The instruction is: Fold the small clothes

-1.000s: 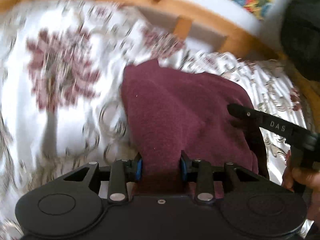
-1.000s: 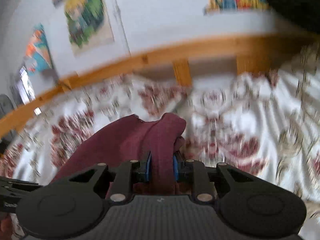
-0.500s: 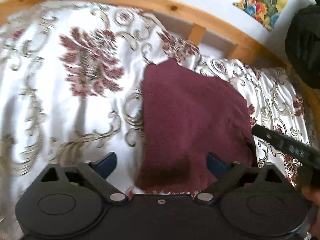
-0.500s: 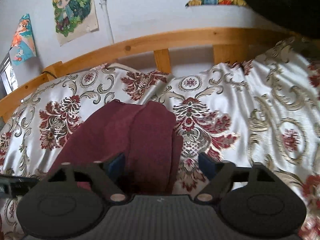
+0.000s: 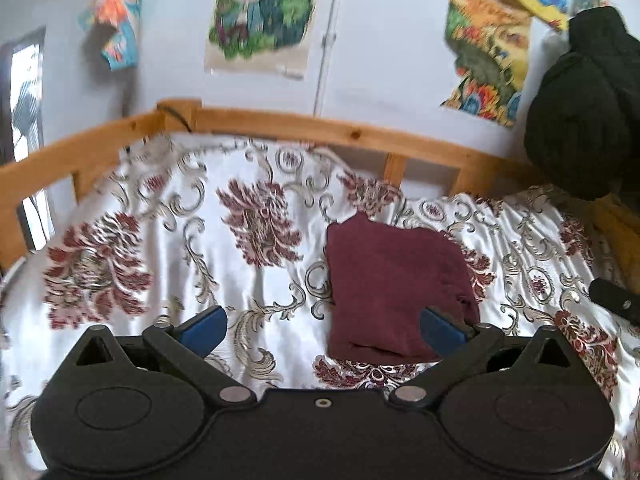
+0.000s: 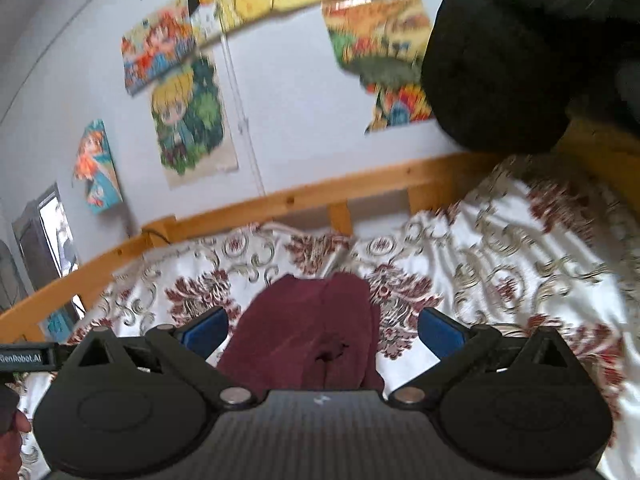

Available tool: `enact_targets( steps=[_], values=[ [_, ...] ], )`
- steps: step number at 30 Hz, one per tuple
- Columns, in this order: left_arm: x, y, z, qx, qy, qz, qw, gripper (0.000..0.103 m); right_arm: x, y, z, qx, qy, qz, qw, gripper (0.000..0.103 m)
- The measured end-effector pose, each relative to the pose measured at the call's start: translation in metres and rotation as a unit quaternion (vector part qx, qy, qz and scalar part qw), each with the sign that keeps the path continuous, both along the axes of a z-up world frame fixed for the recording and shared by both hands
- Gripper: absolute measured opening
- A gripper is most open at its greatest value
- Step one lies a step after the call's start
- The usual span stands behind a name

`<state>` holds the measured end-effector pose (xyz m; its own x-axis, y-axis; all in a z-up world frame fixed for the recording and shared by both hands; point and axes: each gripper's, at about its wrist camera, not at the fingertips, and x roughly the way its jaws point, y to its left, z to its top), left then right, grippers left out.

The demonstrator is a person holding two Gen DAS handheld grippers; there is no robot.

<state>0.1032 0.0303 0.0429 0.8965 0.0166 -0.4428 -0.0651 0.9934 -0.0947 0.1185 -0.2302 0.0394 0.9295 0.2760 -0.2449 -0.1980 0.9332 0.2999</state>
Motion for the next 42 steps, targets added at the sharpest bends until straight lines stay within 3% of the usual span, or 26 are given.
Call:
enact_targets(
  steps=[6, 11, 20, 42],
  values=[
    [-0.043, -0.006, -0.012, 0.002, -0.024, 0.003, 0.9997, 0.102, -0.052, 0.002, -0.002, -0.009, -0.004, -0.004, 1.000, 0.103],
    [-0.052, -0.009, -0.028, 0.022, -0.011, 0.003, 0.9997, 0.102, -0.078, 0.009, -0.019, -0.025, -0.011, 0.008, 1.000, 0.103],
    [-0.051, -0.015, -0.045, 0.051, -0.004, 0.000, 0.9987, 0.102, -0.071, 0.011, -0.035, -0.024, 0.004, 0.011, 1.000, 0.103],
    [-0.052, -0.012, -0.050, 0.049, 0.004, 0.002, 0.9988, 0.102, -0.066, 0.009, -0.043, -0.023, 0.020, 0.010, 0.999, 0.103]
  ],
)
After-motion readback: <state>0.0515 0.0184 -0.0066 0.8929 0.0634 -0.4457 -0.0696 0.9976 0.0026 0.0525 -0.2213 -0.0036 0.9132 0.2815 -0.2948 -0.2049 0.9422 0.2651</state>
